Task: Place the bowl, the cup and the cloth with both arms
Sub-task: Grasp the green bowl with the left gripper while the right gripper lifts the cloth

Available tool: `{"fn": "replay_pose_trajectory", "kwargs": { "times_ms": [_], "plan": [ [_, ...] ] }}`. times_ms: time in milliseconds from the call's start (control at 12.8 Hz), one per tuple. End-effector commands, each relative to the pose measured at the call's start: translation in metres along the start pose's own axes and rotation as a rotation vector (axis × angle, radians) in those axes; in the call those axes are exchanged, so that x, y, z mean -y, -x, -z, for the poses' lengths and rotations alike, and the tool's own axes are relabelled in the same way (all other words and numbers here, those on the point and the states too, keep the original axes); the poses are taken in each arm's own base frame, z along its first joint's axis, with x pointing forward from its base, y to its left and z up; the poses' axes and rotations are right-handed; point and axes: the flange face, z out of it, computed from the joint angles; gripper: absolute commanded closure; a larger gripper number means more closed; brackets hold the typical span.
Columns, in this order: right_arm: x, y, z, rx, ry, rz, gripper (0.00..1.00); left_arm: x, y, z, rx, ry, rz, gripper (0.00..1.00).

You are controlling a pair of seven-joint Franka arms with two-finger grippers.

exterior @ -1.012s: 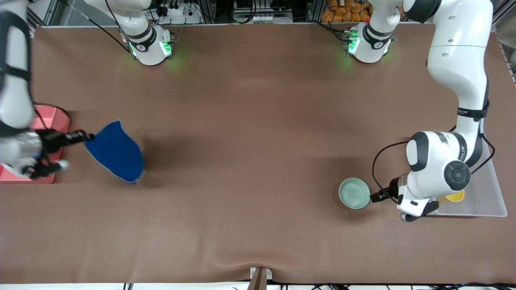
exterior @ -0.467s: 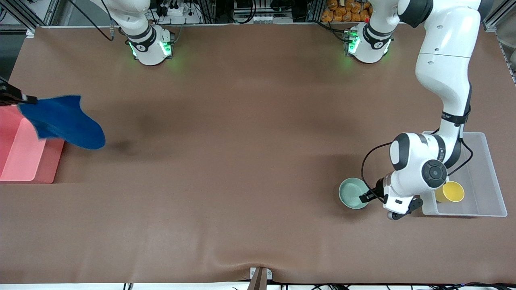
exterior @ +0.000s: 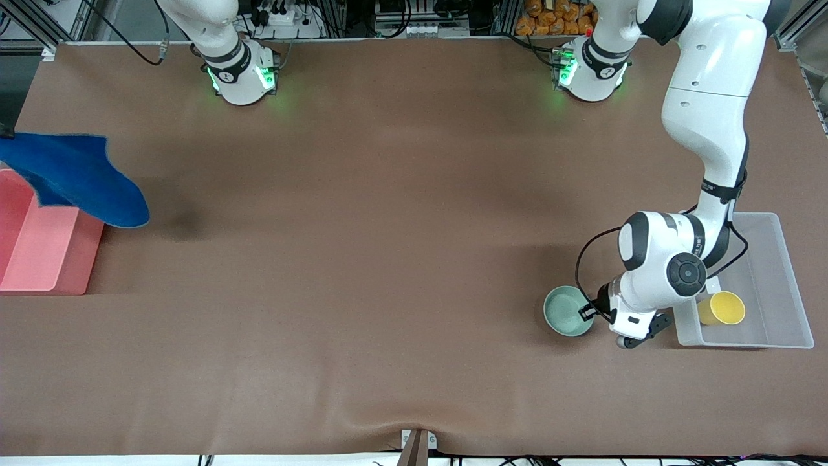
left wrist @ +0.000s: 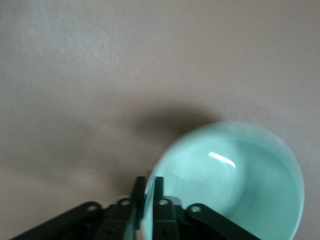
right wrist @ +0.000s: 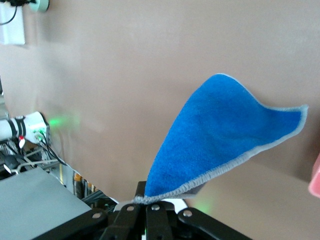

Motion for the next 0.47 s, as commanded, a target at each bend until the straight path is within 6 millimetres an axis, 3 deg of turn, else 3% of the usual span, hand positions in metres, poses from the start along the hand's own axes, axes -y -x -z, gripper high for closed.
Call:
{"fn": "replay_pose_trajectory", "kwargs": {
  "times_ms": [0,156,311,389],
  "plan": [
    [-0.030,0.028,0.011,-0.051,-0.037,0.144,1.00,0.003,-0.010,0.037,-0.029,0.007,0.023,1.00],
    [-0.055,0.052,0.017,-0.082,-0.043,0.177,1.00,0.014,-0.023,0.074,0.000,-0.028,0.027,1.00],
    [-0.076,0.075,0.022,-0.103,-0.044,0.165,1.00,0.056,-0.043,0.124,0.046,-0.049,-0.005,1.00],
    [-0.083,0.077,0.020,-0.101,-0.043,0.182,1.00,0.081,-0.050,0.149,0.064,-0.046,-0.066,1.00]
  ]
}}
